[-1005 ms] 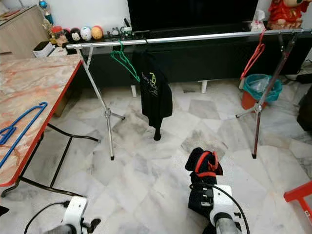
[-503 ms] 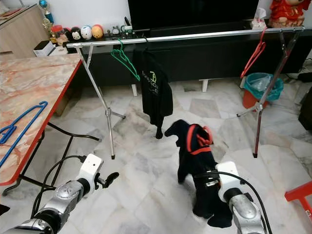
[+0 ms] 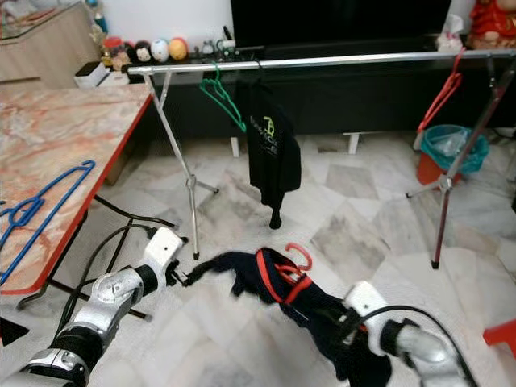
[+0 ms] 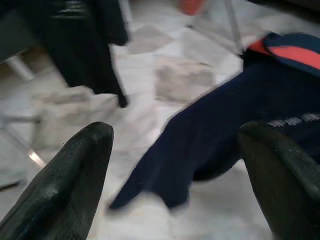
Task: Hang hanger
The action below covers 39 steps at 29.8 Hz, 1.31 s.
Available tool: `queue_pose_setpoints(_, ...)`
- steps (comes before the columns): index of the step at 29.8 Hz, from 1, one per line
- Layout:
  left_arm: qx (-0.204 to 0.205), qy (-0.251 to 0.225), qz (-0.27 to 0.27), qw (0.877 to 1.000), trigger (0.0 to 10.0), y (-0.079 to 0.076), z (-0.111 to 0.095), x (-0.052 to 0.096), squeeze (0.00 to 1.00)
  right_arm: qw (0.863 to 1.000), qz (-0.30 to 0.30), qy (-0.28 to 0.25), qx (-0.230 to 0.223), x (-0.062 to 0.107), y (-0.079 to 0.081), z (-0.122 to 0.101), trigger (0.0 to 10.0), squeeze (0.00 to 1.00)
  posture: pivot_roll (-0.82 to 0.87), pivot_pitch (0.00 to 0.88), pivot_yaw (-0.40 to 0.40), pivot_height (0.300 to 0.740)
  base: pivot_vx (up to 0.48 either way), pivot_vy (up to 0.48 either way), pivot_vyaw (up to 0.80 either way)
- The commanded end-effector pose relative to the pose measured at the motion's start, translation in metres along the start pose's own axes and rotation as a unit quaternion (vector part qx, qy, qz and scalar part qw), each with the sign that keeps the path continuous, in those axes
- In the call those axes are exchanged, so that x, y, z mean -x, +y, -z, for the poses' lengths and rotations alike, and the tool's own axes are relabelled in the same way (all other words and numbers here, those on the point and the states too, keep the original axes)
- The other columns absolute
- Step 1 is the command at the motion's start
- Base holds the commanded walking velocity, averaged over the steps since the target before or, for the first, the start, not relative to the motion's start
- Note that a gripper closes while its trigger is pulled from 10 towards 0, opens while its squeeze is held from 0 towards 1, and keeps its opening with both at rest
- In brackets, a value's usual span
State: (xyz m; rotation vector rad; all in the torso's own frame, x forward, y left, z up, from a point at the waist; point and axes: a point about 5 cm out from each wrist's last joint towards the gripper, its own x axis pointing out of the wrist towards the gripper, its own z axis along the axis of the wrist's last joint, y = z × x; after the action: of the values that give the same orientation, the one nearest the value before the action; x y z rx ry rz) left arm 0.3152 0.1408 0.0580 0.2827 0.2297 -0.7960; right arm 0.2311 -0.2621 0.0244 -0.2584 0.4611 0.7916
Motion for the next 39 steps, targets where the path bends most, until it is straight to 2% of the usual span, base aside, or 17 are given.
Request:
queue_pose_setpoints(1, -0.011, 0.024, 0.031, 0.999, 10.0, -0.002, 0.005, 0.005, 0.00, 0.999, -0.023, -0.026, 0.001, 0.002, 0.000, -0.010, 10.0, 0.00, -0.08, 0.000, 0.064, 0.740, 0.000, 0.000, 0.00)
queue_pose_setpoints(2, -0.015, 0.027, 0.062, 0.998, 10.0, -0.004, 0.003, 0.006, 0.00, 0.999, -0.043, -0.029, -0.006, 0.008, -0.002, -0.013, 10.0, 0.00, -0.08, 0.000, 0.059, 0.740, 0.000, 0.000, 0.00)
queue_pose_setpoints(3, -0.015, 0.027, 0.062, 0.998, 10.0, -0.004, 0.003, 0.006, 0.00, 0.999, -0.043, -0.029, -0.006, 0.008, -0.002, -0.013, 10.0, 0.00, -0.08, 0.000, 0.059, 0.740, 0.000, 0.000, 0.00)
queue_pose_setpoints(5, -0.018, 0.030, 0.117, 0.992, 10.0, -0.011, 0.000, 0.007, 0.00, 0.997, -0.066, -0.037, -0.017, 0.016, -0.004, -0.018, 10.0, 0.00, -0.08, 0.000, 0.054, 0.740, 0.000, 0.000, 0.00)
queue_pose_setpoints(8, -0.009, 0.016, 0.138, 0.990, 10.0, -0.014, -0.008, 0.006, 0.00, 0.994, -0.090, -0.049, -0.028, 0.016, -0.003, -0.023, 10.0, 0.00, -0.08, 0.000, 0.049, 0.740, 0.000, 0.000, 0.00)
queue_pose_setpoints(12, -0.007, -0.005, 0.147, 0.989, 10.0, -0.015, -0.019, 0.004, 0.00, 0.989, -0.137, -0.052, -0.029, 0.012, 0.008, -0.027, 10.0, 0.00, -0.08, 0.000, 0.045, 0.740, 0.000, 0.000, 0.00)
queue_pose_setpoints(16, -0.004, -0.009, 0.148, 0.989, 10.0, -0.015, -0.023, 0.003, 0.00, 0.986, -0.155, -0.054, -0.036, 0.009, 0.013, -0.028, 10.0, 0.00, -0.08, 0.000, 0.043, 0.740, 0.000, 0.000, 0.00)
queue_pose_setpoints(20, 0.001, -0.010, 0.174, 0.985, 10.0, -0.020, -0.025, 0.003, 0.00, 0.984, -0.168, -0.055, -0.037, 0.006, 0.018, -0.030, 10.0, 0.00, -0.08, 0.000, 0.043, 0.740, 0.000, 0.000, 0.00)
queue_pose_setpoints(27, 0.007, -0.006, 0.197, 0.980, 9.8, -0.025, -0.023, 0.004, 0.00, 0.984, -0.168, -0.055, -0.029, 0.007, 0.014, -0.035, 10.0, 0.00, -0.08, 0.000, 0.042, 0.740, 0.000, 0.000, 0.00)
queue_pose_setpoints(28, 0.008, -0.006, 0.198, 0.980, 8.0, -0.026, -0.023, 0.004, 0.00, 0.984, -0.167, -0.055, -0.028, 0.007, 0.014, -0.035, 10.0, 0.00, -0.08, 0.000, 0.042, 0.740, 0.000, 0.000, 0.00)
queue_pose_setpoints(29, 0.008, -0.006, 0.199, 0.980, 8.0, -0.026, -0.023, 0.004, 0.00, 0.984, -0.167, -0.055, -0.027, 0.007, 0.013, -0.036, 10.0, 0.00, -0.08, 0.000, 0.040, 0.740, 0.000, 0.000, 0.00)
queue_pose_setpoints(30, 0.009, -0.006, 0.200, 0.980, 0.0, -0.026, -0.023, 0.004, 0.00, 0.984, -0.165, -0.056, -0.025, 0.007, 0.012, -0.037, 10.0, 0.00, -0.08, 0.000, 0.038, 0.740, 0.000, 0.000, 0.00)
queue_pose_setpoints(39, 0.017, -0.001, 0.217, 0.976, 0.0, -0.031, -0.022, 0.006, 0.00, 0.985, -0.164, -0.057, -0.023, 0.006, 0.013, -0.039, 10.0, 0.00, -0.08, 0.000, 0.041, 0.740, 0.000, 0.000, 0.00)
